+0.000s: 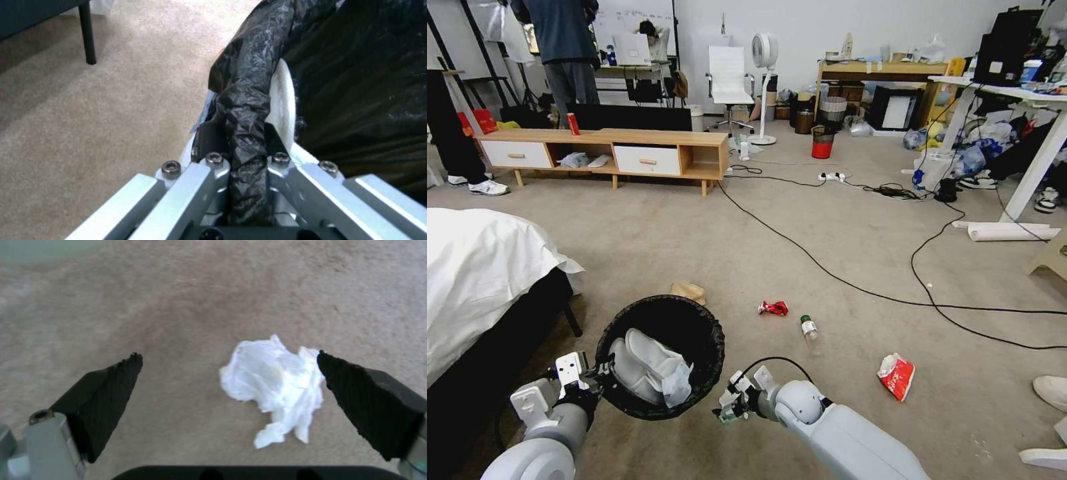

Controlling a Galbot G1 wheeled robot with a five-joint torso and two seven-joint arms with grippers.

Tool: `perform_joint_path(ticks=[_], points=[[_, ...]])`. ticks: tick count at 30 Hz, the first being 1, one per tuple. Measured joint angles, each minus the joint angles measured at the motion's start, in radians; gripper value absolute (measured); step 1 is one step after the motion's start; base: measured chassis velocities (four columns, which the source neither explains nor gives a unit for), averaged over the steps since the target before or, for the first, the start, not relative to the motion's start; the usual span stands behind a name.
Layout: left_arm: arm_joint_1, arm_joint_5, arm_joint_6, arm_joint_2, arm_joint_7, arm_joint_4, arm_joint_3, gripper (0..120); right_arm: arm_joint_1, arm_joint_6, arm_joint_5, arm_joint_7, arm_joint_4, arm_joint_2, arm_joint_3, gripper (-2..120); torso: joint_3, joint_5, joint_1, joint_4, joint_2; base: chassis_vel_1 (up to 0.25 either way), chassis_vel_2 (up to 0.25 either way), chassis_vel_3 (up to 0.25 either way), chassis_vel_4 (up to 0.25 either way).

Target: Pick up the trash bin and place the garbage on the floor into it.

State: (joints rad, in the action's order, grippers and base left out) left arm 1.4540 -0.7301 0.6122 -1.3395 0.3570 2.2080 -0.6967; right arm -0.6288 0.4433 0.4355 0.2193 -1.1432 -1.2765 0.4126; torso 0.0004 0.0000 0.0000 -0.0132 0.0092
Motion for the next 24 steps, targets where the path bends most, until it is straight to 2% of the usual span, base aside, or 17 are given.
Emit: perform_joint_path(ticks=[24], points=[[0.009, 0.012, -0.004, -0.004, -0.003, -0.007, 0.007, 3, 0.023, -0.1, -0.059, 0.026, 0.212, -0.06, -0.04, 100, 0.0, 0.0, 0.0, 0.0, 0.0, 0.0, 0.0, 0.0, 0.0]])
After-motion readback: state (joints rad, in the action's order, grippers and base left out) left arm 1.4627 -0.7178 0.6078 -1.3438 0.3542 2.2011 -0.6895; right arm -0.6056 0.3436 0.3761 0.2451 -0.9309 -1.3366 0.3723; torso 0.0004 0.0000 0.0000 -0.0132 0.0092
